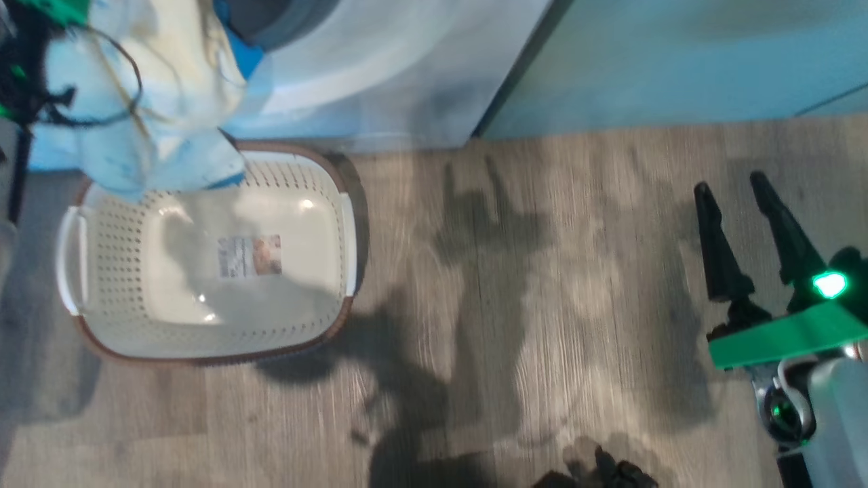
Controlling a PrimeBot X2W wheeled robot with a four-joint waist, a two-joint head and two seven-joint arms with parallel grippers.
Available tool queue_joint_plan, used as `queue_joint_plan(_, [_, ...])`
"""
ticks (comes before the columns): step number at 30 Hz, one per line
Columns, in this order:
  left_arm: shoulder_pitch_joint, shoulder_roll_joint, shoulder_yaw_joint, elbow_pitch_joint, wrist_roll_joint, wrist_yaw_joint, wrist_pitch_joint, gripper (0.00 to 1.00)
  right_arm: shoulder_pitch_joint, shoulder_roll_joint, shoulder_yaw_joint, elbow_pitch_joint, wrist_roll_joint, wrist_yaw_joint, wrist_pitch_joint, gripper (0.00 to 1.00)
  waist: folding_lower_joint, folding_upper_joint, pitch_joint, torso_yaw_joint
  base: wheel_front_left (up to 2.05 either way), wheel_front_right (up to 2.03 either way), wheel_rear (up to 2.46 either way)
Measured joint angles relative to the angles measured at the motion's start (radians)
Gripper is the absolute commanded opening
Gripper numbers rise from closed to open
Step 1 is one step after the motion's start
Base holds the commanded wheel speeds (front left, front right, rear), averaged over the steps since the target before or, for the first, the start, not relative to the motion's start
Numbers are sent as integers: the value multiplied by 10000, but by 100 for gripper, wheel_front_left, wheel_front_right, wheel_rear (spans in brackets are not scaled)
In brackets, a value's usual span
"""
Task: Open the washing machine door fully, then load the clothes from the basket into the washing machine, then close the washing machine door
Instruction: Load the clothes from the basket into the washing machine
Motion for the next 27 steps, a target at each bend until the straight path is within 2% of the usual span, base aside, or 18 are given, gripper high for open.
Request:
queue_joint_plan(8, [-2038,140,-769,1264,17,0,59,0,-825,0,291,-67,0,0,0,100,0,0,1149,-217,0,0,0])
queue_joint_plan(16, [-3811,362,-1344,2334,211,0,-803,0,-1297,33,593,-81,13,0,0,100,0,0,1985,-608,0,0,0])
queue_joint_plan(22, [-4898,479,-1348,3016,441,0,-1360,0,-1603,167,729,-69,29,0,0,100,-1,0,2398,-1006,0,0,0])
queue_joint_plan(27, [-5362,489,-920,2525,826,2,-1434,0,-1650,194,727,-69,96,0,0,100,-2,0,2562,-1119,0,0,0])
